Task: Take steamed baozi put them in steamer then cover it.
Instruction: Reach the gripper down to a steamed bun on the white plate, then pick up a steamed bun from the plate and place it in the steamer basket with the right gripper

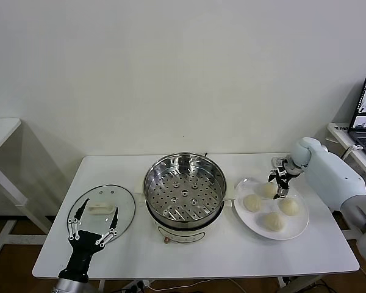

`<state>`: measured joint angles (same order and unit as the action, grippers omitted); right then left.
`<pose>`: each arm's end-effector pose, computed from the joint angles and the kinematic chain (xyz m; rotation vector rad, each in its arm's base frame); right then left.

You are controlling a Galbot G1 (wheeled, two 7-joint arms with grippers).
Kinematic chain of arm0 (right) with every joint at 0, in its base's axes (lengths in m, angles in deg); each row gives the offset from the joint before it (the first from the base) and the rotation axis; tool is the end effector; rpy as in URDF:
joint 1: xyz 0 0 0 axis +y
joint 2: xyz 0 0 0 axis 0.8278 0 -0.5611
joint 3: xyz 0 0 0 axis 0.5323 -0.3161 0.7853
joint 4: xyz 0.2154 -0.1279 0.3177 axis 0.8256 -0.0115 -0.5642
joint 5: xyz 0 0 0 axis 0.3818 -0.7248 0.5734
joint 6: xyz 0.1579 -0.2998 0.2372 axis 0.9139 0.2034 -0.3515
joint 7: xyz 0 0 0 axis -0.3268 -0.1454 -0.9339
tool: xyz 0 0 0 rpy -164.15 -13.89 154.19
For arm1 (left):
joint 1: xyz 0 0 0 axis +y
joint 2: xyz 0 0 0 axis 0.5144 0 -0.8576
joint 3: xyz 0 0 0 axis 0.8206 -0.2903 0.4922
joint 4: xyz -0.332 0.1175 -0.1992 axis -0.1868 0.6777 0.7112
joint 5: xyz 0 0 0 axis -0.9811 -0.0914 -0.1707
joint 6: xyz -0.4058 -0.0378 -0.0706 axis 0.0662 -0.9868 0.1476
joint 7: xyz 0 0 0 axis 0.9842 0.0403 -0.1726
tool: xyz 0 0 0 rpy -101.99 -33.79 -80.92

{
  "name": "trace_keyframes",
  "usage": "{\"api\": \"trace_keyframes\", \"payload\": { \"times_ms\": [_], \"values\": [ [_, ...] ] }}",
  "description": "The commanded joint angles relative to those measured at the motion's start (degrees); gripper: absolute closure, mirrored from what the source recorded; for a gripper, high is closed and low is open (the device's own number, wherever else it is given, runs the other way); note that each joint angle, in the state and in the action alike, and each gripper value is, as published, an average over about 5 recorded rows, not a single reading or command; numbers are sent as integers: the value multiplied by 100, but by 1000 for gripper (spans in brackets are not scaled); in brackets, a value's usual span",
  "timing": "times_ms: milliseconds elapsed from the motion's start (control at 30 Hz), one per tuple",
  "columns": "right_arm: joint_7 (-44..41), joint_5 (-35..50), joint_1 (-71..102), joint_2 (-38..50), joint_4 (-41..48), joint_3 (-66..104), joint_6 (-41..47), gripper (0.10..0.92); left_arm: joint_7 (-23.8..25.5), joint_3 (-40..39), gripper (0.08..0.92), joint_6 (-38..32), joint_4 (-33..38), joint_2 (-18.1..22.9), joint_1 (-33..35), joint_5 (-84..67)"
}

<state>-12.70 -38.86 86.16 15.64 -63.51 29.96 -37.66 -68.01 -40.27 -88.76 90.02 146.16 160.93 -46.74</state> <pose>0.6908 -0.2418 -0.2676 1.1698 -1.3893 1.3265 0.1579 0.0846 -0.3650 0.1760 2.8905 0.5857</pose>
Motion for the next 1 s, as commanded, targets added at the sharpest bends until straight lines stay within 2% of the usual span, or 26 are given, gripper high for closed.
{"api": "trace_keyframes", "payload": {
  "times_ms": [33, 200, 333, 633, 833, 1000],
  "values": [
    [59, -71, 12, -54, 71, -4, -8, 331, -2, 3, 177, 2, 2, 1, 3, -3],
    [25, 25, -8, 31, -135, -25, -37, 346, -10, 22, 177, 16, 22, 0, 0, -5],
    [-133, 305, -219, 277, -686, -148, -197, 347, -16, 32, 177, 52, 64, -1, -14, -7],
    [-649, 842, -1727, 335, -1749, -750, -1914, 339, -35, 13, 177, 92, 160, -10, -33, -14],
    [-857, 1544, -2793, -98, -2104, -1725, -2883, 337, -35, 7, 177, 54, 169, -12, -54, -19],
    [-918, 1732, -3373, -534, -2479, -2155, -3305, 337, -34, -48, 177, 41, 195, -4, -75, -17]
  ]
}}
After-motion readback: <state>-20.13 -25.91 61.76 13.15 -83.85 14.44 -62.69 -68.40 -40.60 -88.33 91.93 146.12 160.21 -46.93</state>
